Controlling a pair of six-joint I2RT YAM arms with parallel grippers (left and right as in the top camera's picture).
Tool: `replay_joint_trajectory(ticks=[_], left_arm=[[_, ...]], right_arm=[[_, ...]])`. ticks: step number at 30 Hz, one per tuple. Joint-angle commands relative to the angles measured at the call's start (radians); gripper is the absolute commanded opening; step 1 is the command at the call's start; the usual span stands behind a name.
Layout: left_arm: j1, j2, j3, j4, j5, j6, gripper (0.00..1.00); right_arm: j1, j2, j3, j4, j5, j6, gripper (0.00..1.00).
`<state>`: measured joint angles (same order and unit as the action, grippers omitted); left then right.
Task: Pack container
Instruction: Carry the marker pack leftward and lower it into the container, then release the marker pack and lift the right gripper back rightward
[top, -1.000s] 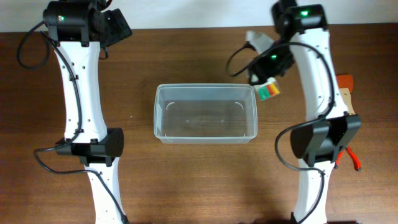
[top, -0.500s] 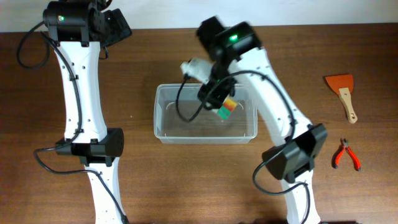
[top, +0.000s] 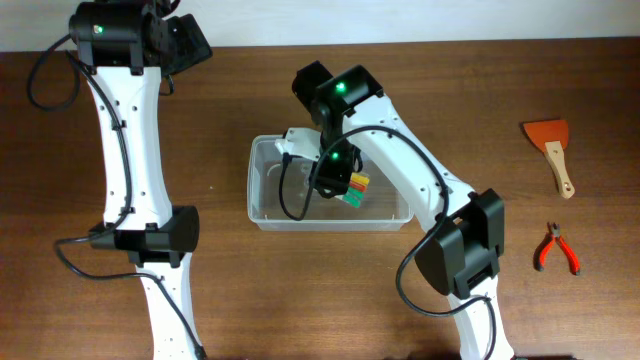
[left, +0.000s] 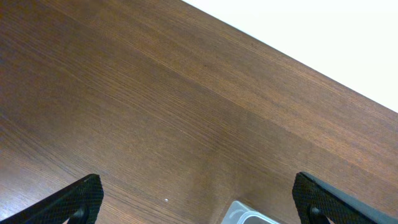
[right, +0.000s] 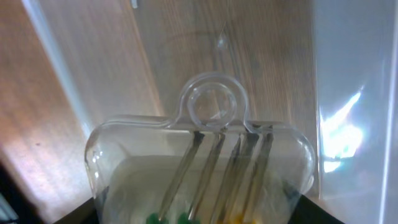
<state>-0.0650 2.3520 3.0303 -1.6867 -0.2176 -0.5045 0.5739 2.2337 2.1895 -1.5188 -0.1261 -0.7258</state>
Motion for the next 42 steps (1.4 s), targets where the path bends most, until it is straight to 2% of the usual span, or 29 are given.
replay_joint_trajectory(ticks=[1,17,27,42], left_arm=[[0.002,-0.024,0.011,0.000,-0.008,0.009,0.99],[0.002,-0.024,0.011,-0.001,-0.008,0.009,0.99],[0.002,-0.024,0.011,-0.001,-0.008,0.009,0.99],[0.002,-0.024,0.011,-0.001,-0.008,0.009,0.99]], right_arm=[[0.000,-0.032,-0.057,0.042,0.008,-0.053,0.64],[-0.047,-0.015,-0.245,0.253,0.041,-0.053,0.68],[-0.124,-0.015,-0.269,0.271,0.021,-0.052,0.69],[-0.130,-0.015,-0.269,0.276,0.022,-0.029,0.75]])
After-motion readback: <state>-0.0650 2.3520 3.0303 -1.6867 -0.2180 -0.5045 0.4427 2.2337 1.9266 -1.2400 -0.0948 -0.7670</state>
